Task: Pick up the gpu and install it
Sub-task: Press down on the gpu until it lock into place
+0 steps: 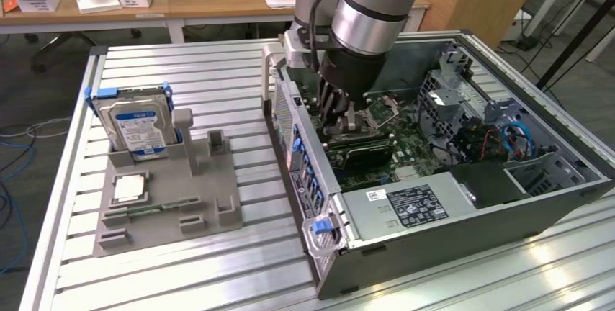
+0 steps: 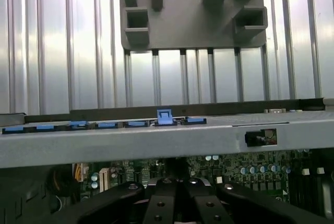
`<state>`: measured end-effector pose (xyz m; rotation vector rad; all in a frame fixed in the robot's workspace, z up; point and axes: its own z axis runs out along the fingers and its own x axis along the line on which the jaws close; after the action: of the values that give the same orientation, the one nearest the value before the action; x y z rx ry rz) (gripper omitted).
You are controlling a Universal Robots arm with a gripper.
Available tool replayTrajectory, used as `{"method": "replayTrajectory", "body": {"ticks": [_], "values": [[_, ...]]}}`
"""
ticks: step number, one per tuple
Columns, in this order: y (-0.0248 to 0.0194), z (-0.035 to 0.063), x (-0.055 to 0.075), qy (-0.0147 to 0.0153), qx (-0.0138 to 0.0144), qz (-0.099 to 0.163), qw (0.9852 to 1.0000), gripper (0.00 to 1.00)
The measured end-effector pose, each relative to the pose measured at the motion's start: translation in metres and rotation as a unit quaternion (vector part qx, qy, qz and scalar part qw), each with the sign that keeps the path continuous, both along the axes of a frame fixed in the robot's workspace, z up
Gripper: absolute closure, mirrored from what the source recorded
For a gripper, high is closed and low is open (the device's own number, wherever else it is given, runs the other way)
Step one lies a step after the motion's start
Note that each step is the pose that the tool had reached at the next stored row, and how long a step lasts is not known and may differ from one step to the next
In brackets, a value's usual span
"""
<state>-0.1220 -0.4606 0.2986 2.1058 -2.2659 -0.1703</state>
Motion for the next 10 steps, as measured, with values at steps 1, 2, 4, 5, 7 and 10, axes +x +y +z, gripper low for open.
{"method": "replayTrajectory", "body": {"ticks": [1, 2, 4, 5, 7, 10], "values": [[-0.0001, 0.0002, -0.0011, 0.0000, 0.0000, 0.000, 1.0000, 0.89], [-0.0002, 0.0003, -0.0020, 0.0000, 0.0000, 0.000, 1.0000, 0.89], [-0.0005, 0.0004, -0.0033, 0.0000, 0.0000, 0.000, 1.0000, 0.89], [-0.0005, 0.0004, -0.0042, 0.0000, 0.0000, 0.000, 1.0000, 0.89], [-0.0006, 0.0004, -0.0065, 0.0000, 0.0000, 0.000, 1.0000, 0.89], [-0.0005, 0.0004, -0.0074, 0.0000, 0.0000, 0.000, 1.0000, 0.89]]}}
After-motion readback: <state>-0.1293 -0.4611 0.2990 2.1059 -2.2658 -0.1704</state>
